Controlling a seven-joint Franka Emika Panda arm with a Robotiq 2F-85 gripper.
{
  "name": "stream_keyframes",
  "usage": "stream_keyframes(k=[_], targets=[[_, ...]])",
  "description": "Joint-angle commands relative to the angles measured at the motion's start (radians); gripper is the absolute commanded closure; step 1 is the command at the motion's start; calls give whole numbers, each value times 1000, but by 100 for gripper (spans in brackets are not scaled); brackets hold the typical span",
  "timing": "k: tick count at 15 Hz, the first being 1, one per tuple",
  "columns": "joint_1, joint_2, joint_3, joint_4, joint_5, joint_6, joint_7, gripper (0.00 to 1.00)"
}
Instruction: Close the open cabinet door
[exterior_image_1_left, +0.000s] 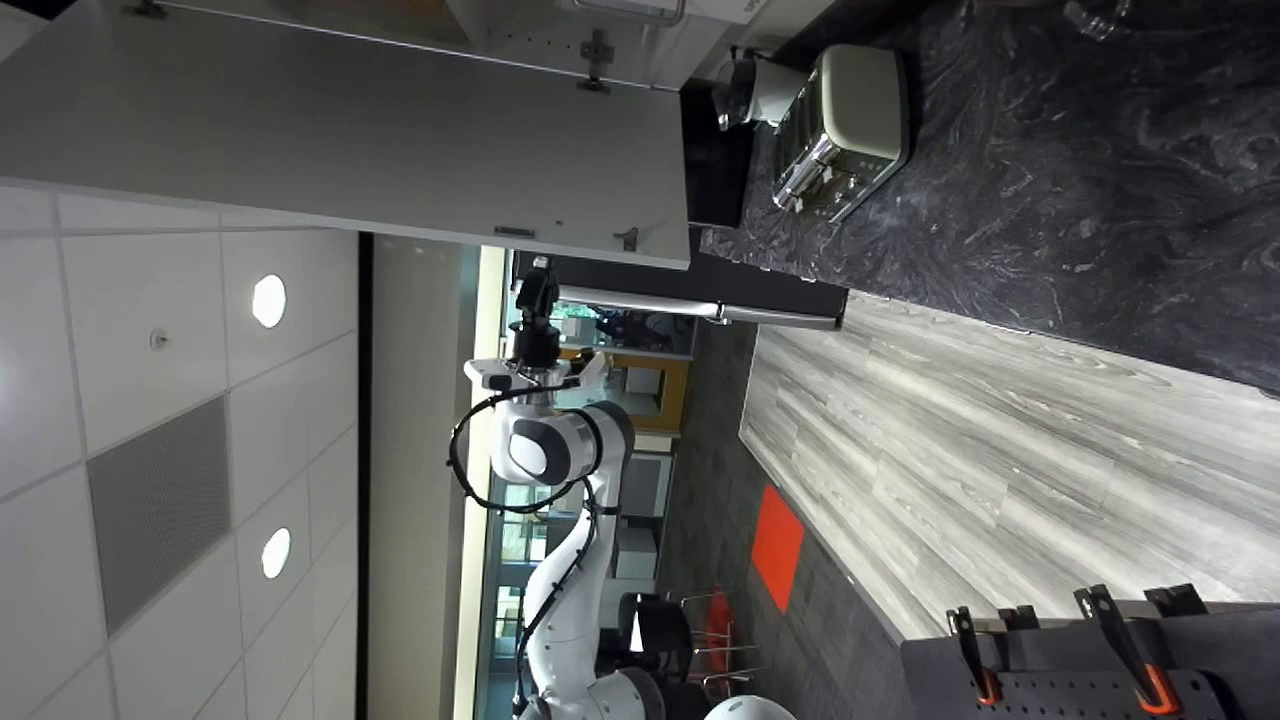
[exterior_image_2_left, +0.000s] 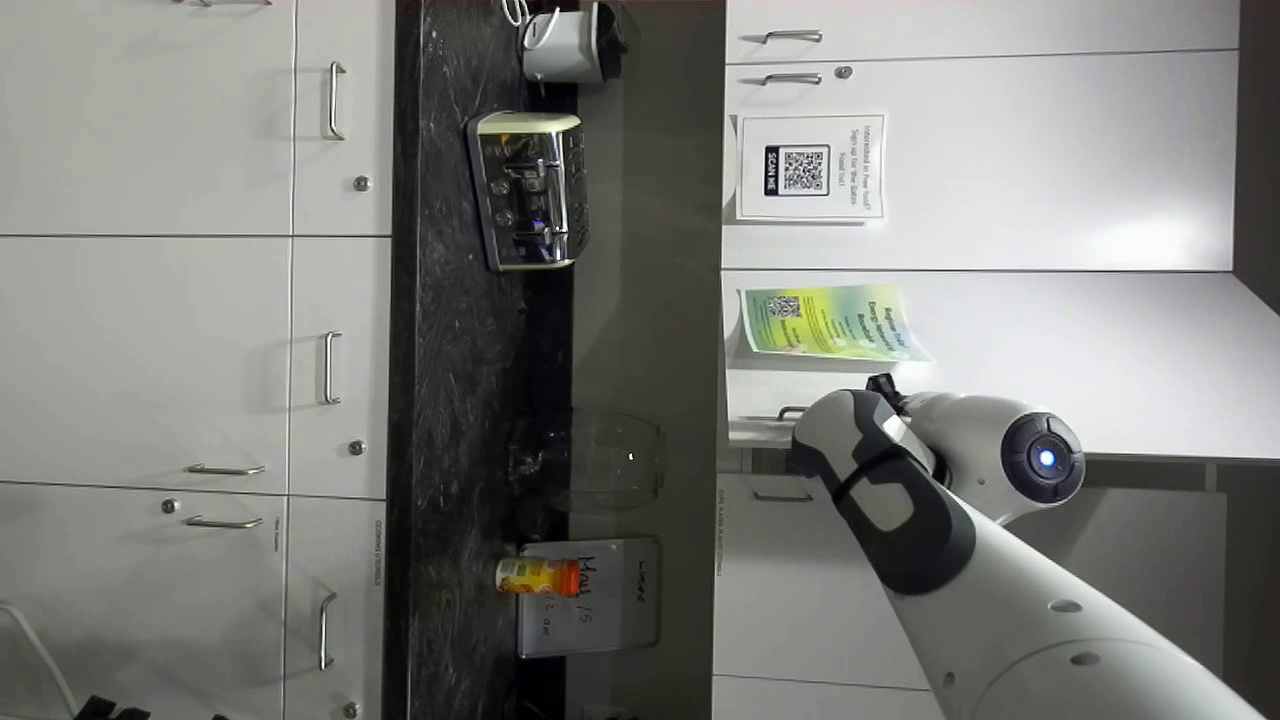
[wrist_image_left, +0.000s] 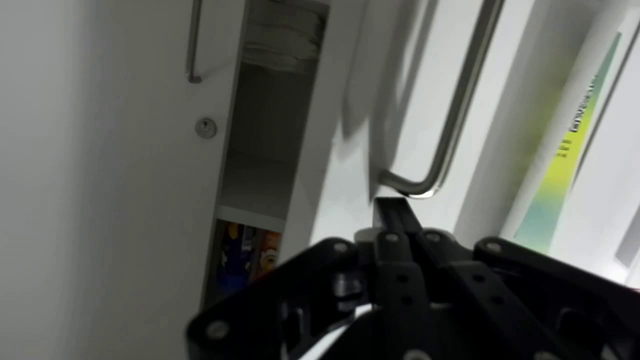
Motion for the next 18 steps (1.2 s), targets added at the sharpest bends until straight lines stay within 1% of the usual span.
stream_keyframes(k=[1, 6, 7, 8, 10, 13, 15, 17, 18], targets=[[-36, -12, -49, 15, -15, -96, 60, 100], [-68, 0, -96, 1, -32, -159, 115, 100], [-84, 1, -101, 0, -34, -163, 128, 100], [-92, 4, -107, -2, -37, -164, 133, 100], [-90, 12, -99, -9, -42, -114, 124, 100], [11, -42, -111, -67, -69, -51, 89, 100], [92, -41, -110, -97, -80, 2, 69, 100], [128, -35, -97, -91, -80, 38, 73, 100], [131, -14, -84, -74, -76, 50, 78, 100]])
